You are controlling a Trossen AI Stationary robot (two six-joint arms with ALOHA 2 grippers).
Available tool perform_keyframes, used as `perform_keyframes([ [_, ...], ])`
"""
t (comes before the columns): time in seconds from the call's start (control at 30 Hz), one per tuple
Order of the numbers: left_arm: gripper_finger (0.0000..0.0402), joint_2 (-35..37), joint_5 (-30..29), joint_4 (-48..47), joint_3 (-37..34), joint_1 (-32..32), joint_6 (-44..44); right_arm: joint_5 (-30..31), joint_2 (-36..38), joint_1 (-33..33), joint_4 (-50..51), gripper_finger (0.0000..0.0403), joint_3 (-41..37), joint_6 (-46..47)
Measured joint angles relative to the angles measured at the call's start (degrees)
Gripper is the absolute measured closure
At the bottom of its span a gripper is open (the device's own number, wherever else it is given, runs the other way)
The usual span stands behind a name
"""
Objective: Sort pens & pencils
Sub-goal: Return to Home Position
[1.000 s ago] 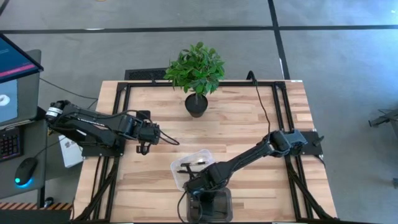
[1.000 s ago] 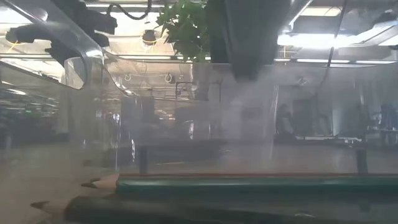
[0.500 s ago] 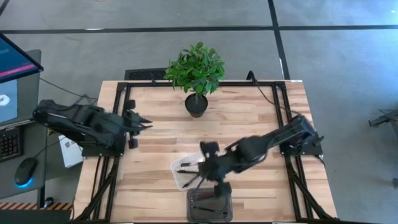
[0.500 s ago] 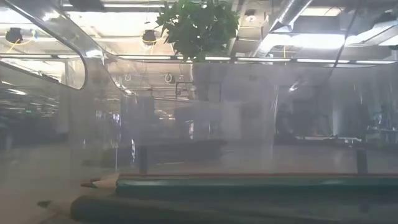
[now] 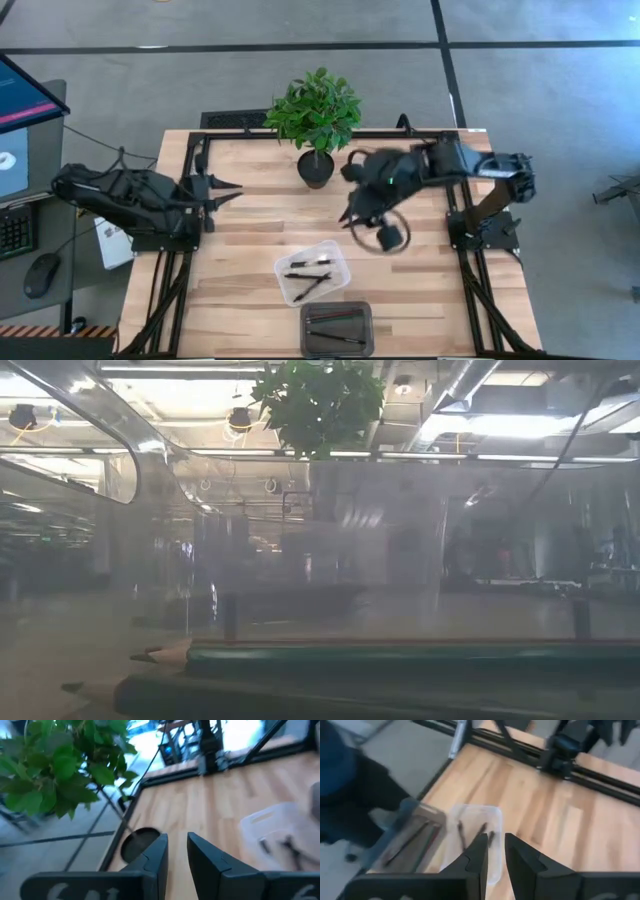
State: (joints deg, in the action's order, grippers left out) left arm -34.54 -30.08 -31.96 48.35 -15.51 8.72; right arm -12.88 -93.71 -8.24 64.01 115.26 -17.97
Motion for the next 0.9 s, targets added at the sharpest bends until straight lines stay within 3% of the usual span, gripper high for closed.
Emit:
perform_keyframes([
  [0.1,0.0338,0.08,-3.58,0.36,-2.37,0.23,0.68,-10.41,4.48,5.77,-2.93,0.0317,-6.22,-4.19],
  [0.17,0.0338,0.34,-5.42,0.47,-3.68,0.69,0.12,-14.06,8.9,9.92,-6.49,0.0317,-12.06,-5.34],
  [0.4,0.0338,4.43,-9.41,1.86,-7.2,2.55,-0.91,-13.05,27.87,21.85,-17.84,0.0317,-34.73,-1.28],
  [0.53,0.0338,8.23,-9.54,9.47,-11.34,3.64,1.57,-11.89,41.48,25.19,-30.63,0.0317,-50.77,1.35],
  [0.63,0.0338,11.01,-9.4,15.21,-14.95,4.09,2.02,-6.98,50.08,27.08,-40.1,0.0317,-62.7,4.69],
  [0.9,0.0338,15.41,-9.73,23.73,-24.41,4.15,3.68,-3.5,65.65,30.97,-60.38,0.0317,-86.66,7.08],
])
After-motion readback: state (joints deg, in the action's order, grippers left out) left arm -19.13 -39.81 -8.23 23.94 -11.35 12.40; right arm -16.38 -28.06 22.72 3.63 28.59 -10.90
